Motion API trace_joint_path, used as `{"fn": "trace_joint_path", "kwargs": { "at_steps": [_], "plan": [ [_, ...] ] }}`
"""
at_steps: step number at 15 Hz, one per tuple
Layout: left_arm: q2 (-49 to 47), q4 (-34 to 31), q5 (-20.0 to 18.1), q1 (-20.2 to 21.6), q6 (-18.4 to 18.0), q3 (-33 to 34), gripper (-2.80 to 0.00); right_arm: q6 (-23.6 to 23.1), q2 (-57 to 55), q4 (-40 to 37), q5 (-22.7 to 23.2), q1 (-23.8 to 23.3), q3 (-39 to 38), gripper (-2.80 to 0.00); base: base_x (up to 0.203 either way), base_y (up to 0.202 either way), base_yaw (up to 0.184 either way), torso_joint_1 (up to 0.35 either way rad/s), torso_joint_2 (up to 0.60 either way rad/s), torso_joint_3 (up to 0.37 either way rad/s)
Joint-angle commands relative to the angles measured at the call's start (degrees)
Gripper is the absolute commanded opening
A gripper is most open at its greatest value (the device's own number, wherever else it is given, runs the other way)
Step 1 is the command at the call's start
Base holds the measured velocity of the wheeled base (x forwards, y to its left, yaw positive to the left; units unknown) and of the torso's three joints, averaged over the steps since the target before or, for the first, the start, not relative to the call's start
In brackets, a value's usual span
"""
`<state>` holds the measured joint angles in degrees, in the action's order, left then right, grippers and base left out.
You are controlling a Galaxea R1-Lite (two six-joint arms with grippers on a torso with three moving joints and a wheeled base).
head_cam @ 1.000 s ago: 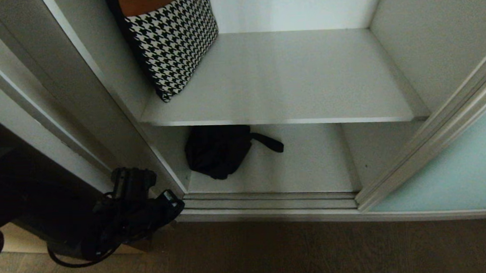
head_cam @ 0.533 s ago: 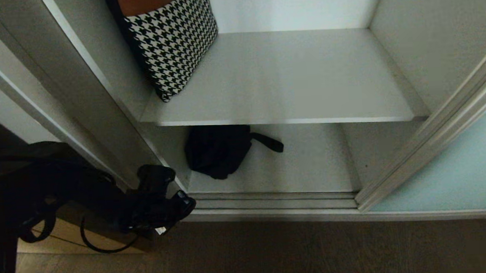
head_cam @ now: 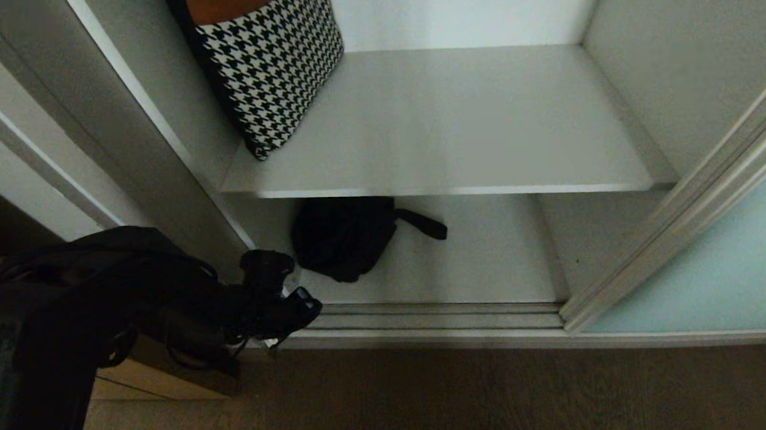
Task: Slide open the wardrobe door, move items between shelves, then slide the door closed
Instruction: Place the bag on the higher shelf
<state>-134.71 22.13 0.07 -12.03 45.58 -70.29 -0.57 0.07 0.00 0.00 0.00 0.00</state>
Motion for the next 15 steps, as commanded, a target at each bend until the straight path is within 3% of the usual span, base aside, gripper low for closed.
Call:
{"fn": "trace_joint_path", "kwargs": {
  "at_steps": [1,6,10,12,13,15],
  "plan": [
    [-3.4,0.4,0.1,0.1,-4.1,-4.6,-2.80,0.0,0.0,0.0,0.0,0.0,0.0,-2.80,0.000,0.000,0.000,0.000,0.00,0.000],
    [-8.6,0.6,-0.3,0.9,-13.1,-12.3,-2.80,0.0,0.0,0.0,0.0,0.0,-0.1,-2.80,0.000,0.000,0.000,0.000,0.00,0.000],
    [-13.4,0.1,-0.5,0.8,-17.6,-20.3,-2.80,0.0,0.0,0.1,0.0,0.0,0.0,-2.80,0.000,0.000,0.000,0.000,0.00,0.000],
    [-15.1,0.4,-0.2,0.8,-22.1,-23.2,-2.80,0.0,0.0,0.0,0.0,0.0,-0.1,-2.80,0.000,0.000,0.000,0.000,0.00,0.000],
    [-15.4,0.7,0.0,0.8,-25.0,-23.8,0.00,0.0,0.0,0.0,0.0,0.0,0.0,-2.80,0.000,0.000,0.000,0.000,0.00,0.000],
    [-17.0,2.8,0.0,0.9,-27.5,-26.5,0.00,0.0,0.0,0.0,0.0,0.0,0.0,-2.80,0.000,0.000,0.000,0.000,0.00,0.000]
  ]
}}
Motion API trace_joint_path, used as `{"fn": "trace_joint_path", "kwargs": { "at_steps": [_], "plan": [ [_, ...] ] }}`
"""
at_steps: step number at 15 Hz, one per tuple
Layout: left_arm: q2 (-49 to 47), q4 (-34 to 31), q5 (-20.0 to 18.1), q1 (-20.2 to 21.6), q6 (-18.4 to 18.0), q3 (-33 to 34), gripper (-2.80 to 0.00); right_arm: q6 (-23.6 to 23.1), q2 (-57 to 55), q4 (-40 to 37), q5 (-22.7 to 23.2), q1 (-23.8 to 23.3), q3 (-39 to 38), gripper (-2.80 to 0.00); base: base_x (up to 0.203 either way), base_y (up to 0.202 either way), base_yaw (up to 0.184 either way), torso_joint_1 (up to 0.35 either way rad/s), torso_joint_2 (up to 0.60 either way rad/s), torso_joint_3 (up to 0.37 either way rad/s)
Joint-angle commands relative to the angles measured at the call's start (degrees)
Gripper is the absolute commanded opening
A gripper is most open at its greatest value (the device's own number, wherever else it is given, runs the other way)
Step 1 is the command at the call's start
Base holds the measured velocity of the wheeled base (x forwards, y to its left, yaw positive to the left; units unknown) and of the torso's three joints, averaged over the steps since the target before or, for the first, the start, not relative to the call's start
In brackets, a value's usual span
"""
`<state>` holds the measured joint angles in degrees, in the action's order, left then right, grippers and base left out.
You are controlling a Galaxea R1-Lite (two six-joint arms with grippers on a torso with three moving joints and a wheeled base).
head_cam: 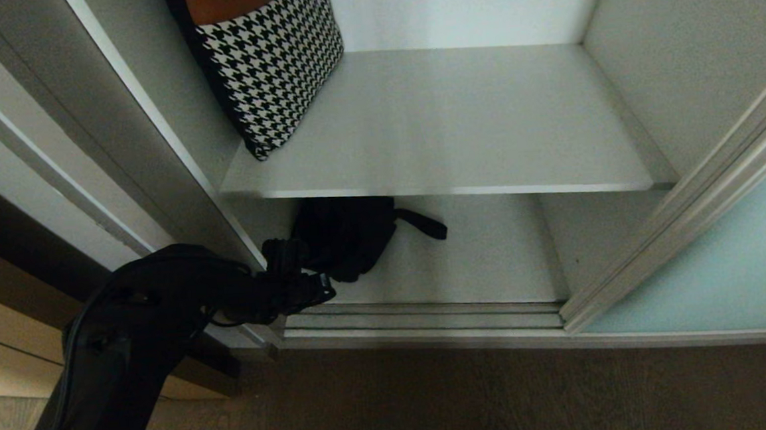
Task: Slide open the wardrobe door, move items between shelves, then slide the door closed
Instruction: Place the bag on the higher shelf
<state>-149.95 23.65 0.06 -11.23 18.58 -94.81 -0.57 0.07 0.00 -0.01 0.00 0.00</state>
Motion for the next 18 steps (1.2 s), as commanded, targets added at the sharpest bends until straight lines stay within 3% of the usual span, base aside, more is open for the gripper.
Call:
{"fn": "trace_joint_path", "kwargs": {
  "at_steps": [1,5,8,12,16,18],
  "plan": [
    [-2.3,4.4,0.1,0.3,-0.8,-2.8,0.00,0.0,0.0,0.0,0.0,0.0,-0.1,-2.80,0.000,0.000,0.000,0.000,0.00,0.000],
    [-6.2,13.9,-0.2,0.5,-5.4,-6.0,0.00,0.0,0.0,0.0,0.0,0.0,-0.1,-2.80,0.000,0.000,0.000,0.000,0.00,0.000],
    [-11.6,15.7,-0.8,0.8,-9.4,-14.5,0.00,0.0,0.0,0.0,0.0,0.0,-0.1,-2.80,0.000,0.000,0.000,0.000,0.00,0.000],
    [-14.1,11.2,-10.4,1.5,-10.6,-15.8,0.00,0.0,0.0,0.0,0.0,0.0,0.0,-2.80,0.000,0.000,0.000,0.000,0.00,0.000],
    [-14.3,7.7,-16.2,2.7,-11.4,-16.1,0.00,0.0,0.0,0.0,0.0,0.0,0.0,-2.80,0.000,0.000,0.000,0.000,0.00,0.000],
    [-14.8,7.9,-18.5,3.0,-16.4,-16.2,0.00,0.0,0.0,0.0,0.0,0.0,-0.1,-2.80,0.000,0.000,0.000,0.000,0.00,0.000]
  ]
}}
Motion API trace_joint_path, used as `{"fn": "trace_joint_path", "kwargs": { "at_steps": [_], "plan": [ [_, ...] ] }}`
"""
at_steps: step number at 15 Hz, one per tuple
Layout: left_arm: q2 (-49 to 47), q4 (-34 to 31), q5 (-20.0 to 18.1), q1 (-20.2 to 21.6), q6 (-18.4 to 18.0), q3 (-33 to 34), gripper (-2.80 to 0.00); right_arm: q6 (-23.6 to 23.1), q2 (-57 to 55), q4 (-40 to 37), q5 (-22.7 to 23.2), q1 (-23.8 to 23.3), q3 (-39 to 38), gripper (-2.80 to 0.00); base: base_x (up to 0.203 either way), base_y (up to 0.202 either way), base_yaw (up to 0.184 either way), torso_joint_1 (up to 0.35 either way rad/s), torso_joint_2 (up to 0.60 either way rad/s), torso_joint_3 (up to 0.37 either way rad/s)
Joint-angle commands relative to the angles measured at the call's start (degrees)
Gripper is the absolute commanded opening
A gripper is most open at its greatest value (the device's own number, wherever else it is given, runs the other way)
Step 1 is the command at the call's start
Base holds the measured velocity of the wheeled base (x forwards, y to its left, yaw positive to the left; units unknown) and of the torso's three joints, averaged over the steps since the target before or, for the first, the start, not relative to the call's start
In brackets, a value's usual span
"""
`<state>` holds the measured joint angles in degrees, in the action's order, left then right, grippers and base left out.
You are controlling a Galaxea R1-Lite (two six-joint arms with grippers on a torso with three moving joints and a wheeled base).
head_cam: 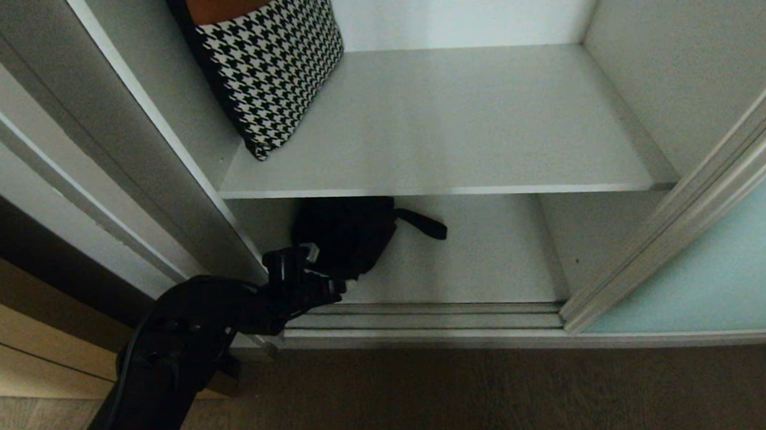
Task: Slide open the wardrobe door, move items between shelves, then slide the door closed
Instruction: Place the bag on the higher shelf
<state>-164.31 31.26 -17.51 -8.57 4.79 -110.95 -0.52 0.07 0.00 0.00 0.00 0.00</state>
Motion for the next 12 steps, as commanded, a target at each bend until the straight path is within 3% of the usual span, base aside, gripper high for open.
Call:
{"fn": "trace_joint_path", "kwargs": {
  "at_steps": [1,7,12],
  "plan": [
    [-0.6,0.7,-1.4,0.7,-5.3,-0.2,0.00,0.0,0.0,0.0,0.0,0.0,0.0,-2.80,0.000,0.000,0.000,0.000,0.00,0.000],
    [-4.6,14.3,-0.6,0.9,-7.7,-0.1,0.00,-0.1,0.0,0.0,0.0,0.0,0.0,-2.80,0.000,0.000,0.000,0.000,0.00,0.000],
    [-4.4,12.5,-0.8,1.0,-7.1,0.3,0.00,-0.1,0.0,0.0,0.0,0.0,0.0,-2.80,0.000,0.000,0.000,0.000,0.00,0.000]
  ]
}}
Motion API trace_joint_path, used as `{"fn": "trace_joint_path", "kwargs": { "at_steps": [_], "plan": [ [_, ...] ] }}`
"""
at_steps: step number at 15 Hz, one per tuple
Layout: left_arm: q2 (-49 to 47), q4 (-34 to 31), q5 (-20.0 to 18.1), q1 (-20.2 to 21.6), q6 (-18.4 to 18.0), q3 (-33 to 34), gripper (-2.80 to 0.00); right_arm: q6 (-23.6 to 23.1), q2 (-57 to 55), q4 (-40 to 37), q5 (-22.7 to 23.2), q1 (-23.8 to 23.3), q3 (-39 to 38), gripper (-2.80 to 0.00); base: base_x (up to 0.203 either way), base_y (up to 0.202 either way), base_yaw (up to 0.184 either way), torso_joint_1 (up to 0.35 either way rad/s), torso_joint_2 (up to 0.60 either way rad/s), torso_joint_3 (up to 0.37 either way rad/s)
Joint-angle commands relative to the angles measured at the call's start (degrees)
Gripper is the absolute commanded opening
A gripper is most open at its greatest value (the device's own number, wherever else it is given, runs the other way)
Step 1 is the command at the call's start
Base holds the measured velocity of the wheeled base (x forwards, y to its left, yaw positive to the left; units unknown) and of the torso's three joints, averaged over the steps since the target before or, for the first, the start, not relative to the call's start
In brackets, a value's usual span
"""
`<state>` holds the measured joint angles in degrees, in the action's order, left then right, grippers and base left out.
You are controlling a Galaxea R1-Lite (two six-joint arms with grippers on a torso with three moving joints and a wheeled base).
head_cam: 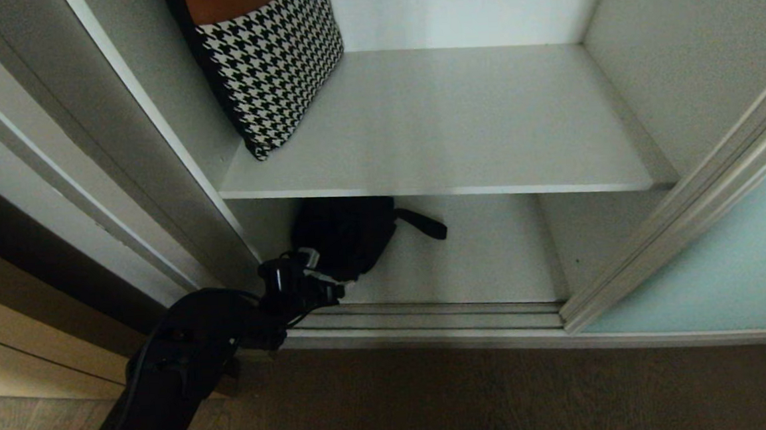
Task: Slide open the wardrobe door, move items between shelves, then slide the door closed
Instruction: Place the bag on the higher shelf
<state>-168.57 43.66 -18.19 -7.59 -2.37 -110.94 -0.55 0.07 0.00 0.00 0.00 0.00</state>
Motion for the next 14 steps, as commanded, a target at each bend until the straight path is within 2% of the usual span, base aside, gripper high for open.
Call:
{"fn": "trace_joint_path", "kwargs": {
  "at_steps": [1,14],
  "plan": [
    [-0.1,0.0,-0.1,0.0,0.3,0.3,0.00,0.0,0.0,0.0,0.0,0.0,0.0,-2.80,0.000,0.000,0.000,0.000,0.00,0.000],
    [0.2,-0.2,-0.1,-0.1,0.5,0.5,0.00,0.0,0.0,0.0,0.0,0.0,0.0,-2.80,0.000,0.000,0.000,0.000,0.00,0.000]
  ]
}}
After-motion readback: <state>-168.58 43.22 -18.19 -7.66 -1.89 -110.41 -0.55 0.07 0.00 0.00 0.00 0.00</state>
